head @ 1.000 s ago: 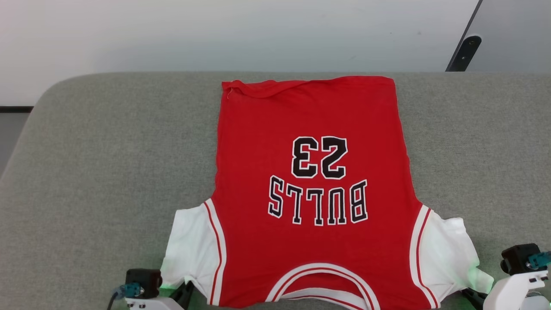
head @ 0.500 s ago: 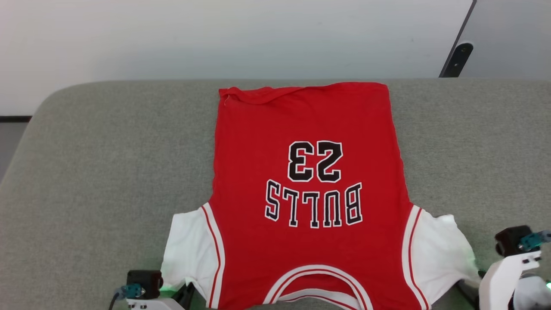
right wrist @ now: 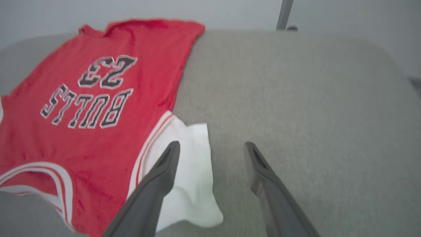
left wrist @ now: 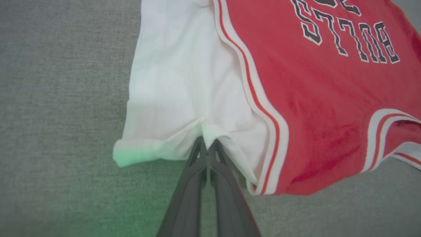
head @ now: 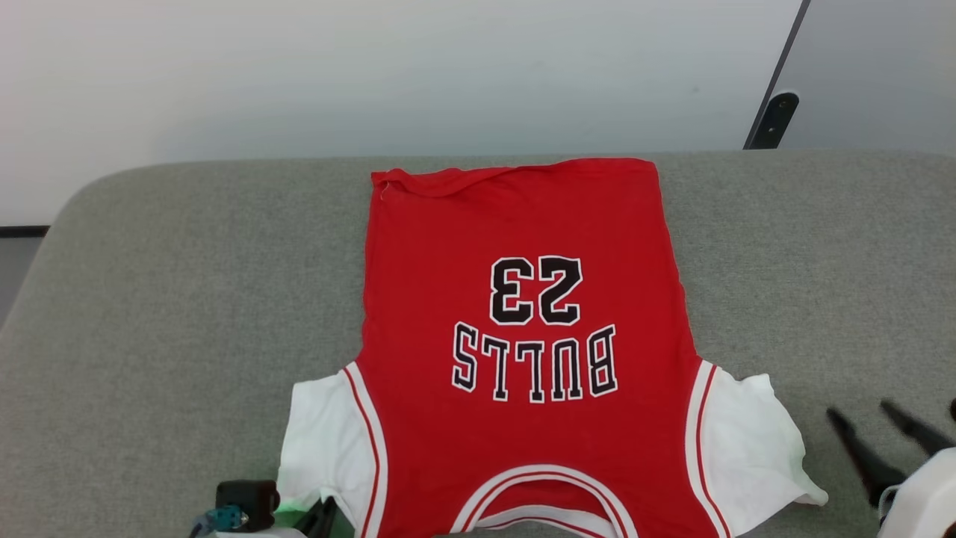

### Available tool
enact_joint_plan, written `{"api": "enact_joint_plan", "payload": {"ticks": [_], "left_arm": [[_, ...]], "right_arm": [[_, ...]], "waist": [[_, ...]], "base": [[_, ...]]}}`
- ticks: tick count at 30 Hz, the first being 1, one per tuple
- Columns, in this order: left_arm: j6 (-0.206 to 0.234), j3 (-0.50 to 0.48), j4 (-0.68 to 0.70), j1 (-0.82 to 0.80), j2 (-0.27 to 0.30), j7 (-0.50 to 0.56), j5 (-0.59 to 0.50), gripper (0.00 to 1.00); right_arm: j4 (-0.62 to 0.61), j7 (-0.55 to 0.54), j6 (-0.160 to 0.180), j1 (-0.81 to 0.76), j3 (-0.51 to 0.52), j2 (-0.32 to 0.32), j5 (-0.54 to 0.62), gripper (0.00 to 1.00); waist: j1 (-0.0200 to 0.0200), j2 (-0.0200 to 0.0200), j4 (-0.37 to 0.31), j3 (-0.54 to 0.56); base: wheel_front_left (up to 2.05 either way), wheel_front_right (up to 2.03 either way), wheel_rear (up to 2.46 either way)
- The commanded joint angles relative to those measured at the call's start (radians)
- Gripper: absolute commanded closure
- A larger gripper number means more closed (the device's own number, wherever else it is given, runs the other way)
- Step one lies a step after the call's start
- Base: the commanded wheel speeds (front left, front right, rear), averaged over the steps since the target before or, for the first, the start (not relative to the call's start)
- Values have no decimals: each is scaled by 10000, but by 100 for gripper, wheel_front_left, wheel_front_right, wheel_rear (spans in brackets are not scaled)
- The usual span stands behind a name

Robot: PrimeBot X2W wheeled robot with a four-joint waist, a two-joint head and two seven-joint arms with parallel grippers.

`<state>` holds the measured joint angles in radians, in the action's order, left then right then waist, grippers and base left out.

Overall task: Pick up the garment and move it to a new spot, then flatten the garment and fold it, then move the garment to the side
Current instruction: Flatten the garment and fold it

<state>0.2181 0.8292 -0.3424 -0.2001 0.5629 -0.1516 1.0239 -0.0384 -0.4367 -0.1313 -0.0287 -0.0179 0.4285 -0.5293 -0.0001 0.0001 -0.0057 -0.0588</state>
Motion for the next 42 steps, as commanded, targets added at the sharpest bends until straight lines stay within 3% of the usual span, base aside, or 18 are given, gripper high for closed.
{"api": "enact_joint_plan", "payload": {"ticks": [1,7,11,16,28,35,42], "left_arm": [[-21,-70,11,54,-25,-117,-8,100],[-28,-124,91,-267,-113,-359,-169,100],[-159,-33,44,-692,-280,-437,-414,100],[-454,225,-91,-1610,-718,-478,-866,100],[-1321,790,-700,-3638,-2310,-799,-1779,100],[-1749,856,-1098,-4142,-3062,-1036,-2115,100],[-2107,778,-1559,-4121,-3618,-1088,-2393,100]], "right_arm": [[-313,600,12,-161,146,-28,171,0],[-790,3315,12,426,182,-38,1318,0],[-163,4083,12,1602,-106,-95,1878,0],[1245,3419,12,3791,-590,425,1740,0],[4899,773,12,8651,-2521,2410,431,0],[7124,-891,12,10334,-3057,2548,-481,0],[9070,-2086,12,11340,-3009,2582,-361,0]], "waist": [[1,-1,20,-30],[1,-1,191,-325],[1,-1,557,-633],[1,-1,1363,-1298],[1,-1,3511,-3306],[1,-1,4366,-3973],[1,-1,4990,-4207]], "base": [[0,0,0],[0,0,0],[0,0,0],[0,0,0],[0,0,0],[0,0,0],[0,0,0]]}}
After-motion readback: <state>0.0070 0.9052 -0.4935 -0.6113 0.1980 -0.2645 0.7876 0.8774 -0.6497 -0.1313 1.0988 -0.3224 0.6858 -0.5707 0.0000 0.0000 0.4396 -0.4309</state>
